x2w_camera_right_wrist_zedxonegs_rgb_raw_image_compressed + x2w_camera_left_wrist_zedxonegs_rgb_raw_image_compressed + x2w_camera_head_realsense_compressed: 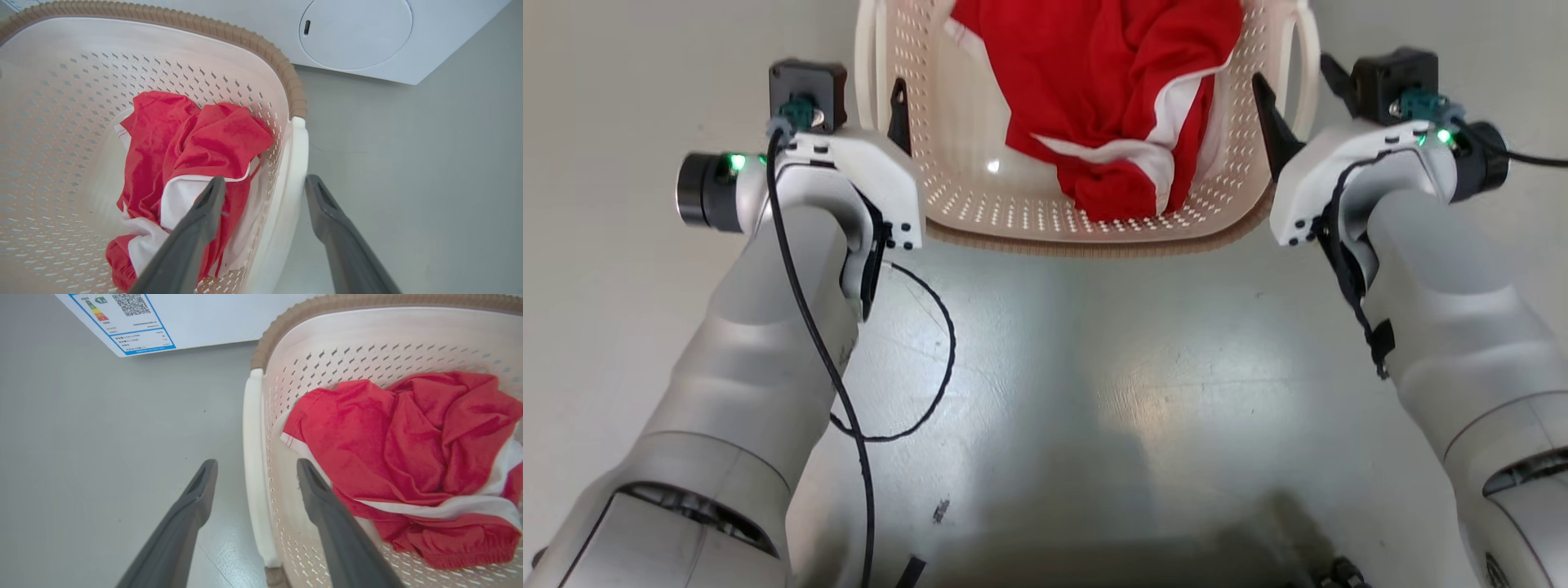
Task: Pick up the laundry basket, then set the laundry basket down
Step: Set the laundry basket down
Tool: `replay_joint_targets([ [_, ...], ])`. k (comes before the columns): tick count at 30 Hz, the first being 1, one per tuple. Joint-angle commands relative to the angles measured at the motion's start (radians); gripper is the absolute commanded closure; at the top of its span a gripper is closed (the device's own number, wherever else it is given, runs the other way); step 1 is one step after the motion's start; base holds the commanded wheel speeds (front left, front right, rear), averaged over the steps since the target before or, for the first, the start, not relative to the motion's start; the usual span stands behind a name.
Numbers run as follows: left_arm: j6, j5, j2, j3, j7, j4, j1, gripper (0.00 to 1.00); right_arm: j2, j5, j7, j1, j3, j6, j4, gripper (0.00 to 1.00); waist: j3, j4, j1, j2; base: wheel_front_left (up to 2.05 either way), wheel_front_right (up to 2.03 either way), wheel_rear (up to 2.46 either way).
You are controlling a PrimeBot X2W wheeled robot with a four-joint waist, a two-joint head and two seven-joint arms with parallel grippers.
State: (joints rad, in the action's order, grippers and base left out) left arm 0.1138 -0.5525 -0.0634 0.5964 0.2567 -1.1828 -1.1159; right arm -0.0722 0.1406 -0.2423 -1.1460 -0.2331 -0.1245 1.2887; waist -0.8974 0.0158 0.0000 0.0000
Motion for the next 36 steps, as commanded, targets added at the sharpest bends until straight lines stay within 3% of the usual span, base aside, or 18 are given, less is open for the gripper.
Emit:
replay_joint_targets([
  [1,0.001,0.008,-0.023,-0.023,0.005,0.016,0.034,0.0,0.022,-0.009,-0.017,0.057,-0.006,-0.006,-0.018,0.0,0.029,0.0,0.0,0.0,0.0,0.0,0.0],
  [18,-0.033,0.044,-0.013,-0.185,0.005,0.158,0.219,0.0,0.022,-0.085,-0.019,0.207,0.08,-0.006,-0.167,0.0,0.279,0.006,0.0,0.0,0.0,0.0,0.0],
  [28,-0.053,0.112,-0.001,-0.355,0.005,0.317,0.395,0.0,0.022,-0.106,-0.019,0.373,0.114,-0.006,-0.36,0.0,0.468,0.009,0.0,0.0,0.0,0.0,0.0],
  [36,-0.108,0.167,0.006,-0.498,0.005,0.405,0.592,0.0,0.022,-0.091,-0.019,0.55,0.088,-0.006,-0.485,0.0,0.67,0.036,0.0,0.0,0.0,0.0,0.0],
])
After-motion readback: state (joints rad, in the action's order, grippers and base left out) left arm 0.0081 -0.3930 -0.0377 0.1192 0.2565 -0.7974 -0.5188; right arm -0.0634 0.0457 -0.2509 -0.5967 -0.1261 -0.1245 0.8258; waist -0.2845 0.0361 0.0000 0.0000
